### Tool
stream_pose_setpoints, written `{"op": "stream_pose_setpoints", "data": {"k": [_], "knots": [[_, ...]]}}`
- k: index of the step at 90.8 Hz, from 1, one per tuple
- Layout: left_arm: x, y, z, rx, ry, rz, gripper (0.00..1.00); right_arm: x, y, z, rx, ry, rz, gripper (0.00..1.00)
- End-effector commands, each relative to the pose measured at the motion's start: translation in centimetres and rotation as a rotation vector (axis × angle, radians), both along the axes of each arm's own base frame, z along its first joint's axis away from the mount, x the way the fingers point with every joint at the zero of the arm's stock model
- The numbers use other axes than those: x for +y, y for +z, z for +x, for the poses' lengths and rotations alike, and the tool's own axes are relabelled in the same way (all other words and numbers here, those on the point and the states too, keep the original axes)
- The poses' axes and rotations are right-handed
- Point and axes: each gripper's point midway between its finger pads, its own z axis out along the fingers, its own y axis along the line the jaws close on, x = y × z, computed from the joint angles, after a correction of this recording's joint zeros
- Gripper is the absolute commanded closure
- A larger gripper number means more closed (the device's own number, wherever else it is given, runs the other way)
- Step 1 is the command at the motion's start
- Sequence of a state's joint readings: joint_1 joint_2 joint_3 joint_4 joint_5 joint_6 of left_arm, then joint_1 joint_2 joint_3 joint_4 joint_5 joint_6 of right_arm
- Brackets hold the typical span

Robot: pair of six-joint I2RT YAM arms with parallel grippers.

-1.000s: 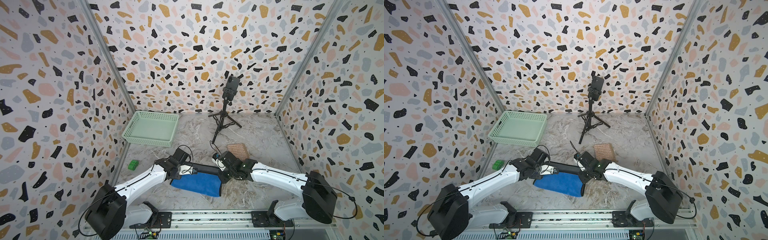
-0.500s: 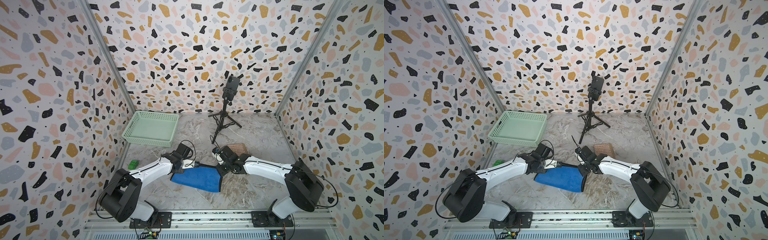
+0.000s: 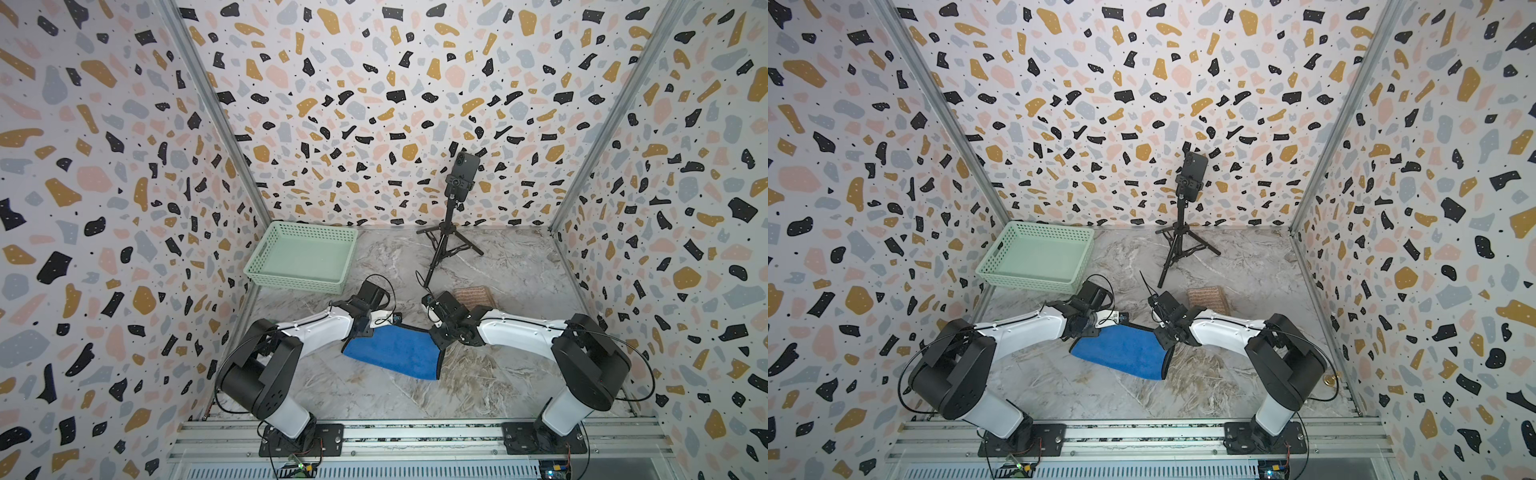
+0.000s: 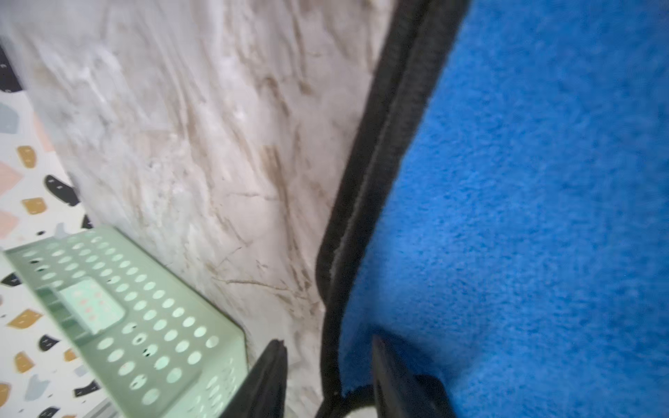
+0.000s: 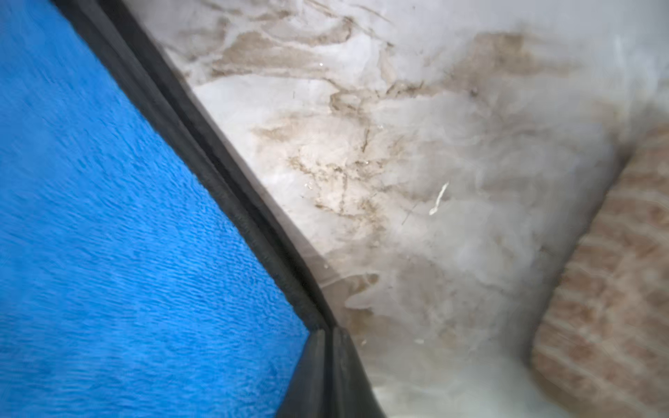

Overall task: Fold the square dishcloth
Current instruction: Fold the cleaning item at the center of the board.

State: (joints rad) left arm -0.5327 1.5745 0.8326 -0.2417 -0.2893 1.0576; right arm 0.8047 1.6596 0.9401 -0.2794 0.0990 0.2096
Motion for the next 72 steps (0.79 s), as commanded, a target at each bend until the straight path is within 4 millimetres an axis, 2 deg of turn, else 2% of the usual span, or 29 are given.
{"op": "stream_pose_setpoints", "data": {"k": [1,4,10,15,19,24,30,35,40,46,52,64,72], "knots": [[-0.4,2.1,1.6,-0.092,0.027,-0.054,0.37,-0.6,1.4,1.3,-0.058,-0.040,-0.028,0.62],[-0.4,2.6,1.8,-0.103,0.036,-0.068,0.35,-0.8,1.5,1.4,-0.065,-0.046,-0.031,0.54],[-0.2,3.3,1.6,-0.098,0.048,-0.079,0.34,-0.7,1.9,1.3,-0.072,-0.047,-0.016,0.45],[0.2,3.9,1.6,-0.106,0.063,-0.085,0.33,-0.6,2.8,1.3,-0.087,-0.049,0.008,0.39],[0.4,4.2,1.6,-0.111,0.071,-0.090,0.33,-0.7,3.7,1.3,-0.104,-0.052,0.026,0.39],[0.9,4.8,1.5,-0.120,0.083,-0.096,0.33,-0.8,5.1,1.0,-0.128,-0.059,0.057,0.42],[1.3,5.2,1.1,-0.118,0.095,-0.104,0.33,-0.3,6.8,0.2,-0.141,-0.053,0.138,0.52],[1.4,5.6,0.6,-0.112,0.100,-0.128,0.33,0.9,7.4,-1.1,-0.113,-0.024,0.234,0.63],[1.3,5.4,-0.7,-0.063,0.100,-0.154,0.33,2.2,7.6,-2.7,-0.064,0.013,0.321,0.72],[1.0,5.0,-2.6,0.007,0.093,-0.192,0.33,3.5,7.2,-4.3,0.002,0.055,0.394,0.77],[1.0,4.3,-4.4,0.070,0.085,-0.213,0.35,3.9,6.0,-5.3,0.067,0.065,0.420,0.78],[1.4,2.1,-6.8,0.136,0.079,-0.213,0.37,3.7,2.4,-6.5,0.167,0.058,0.378,0.86],[2.1,0.5,-7.5,0.152,0.086,-0.185,0.37,3.1,0.5,-7.1,0.214,0.038,0.338,0.91]]}}
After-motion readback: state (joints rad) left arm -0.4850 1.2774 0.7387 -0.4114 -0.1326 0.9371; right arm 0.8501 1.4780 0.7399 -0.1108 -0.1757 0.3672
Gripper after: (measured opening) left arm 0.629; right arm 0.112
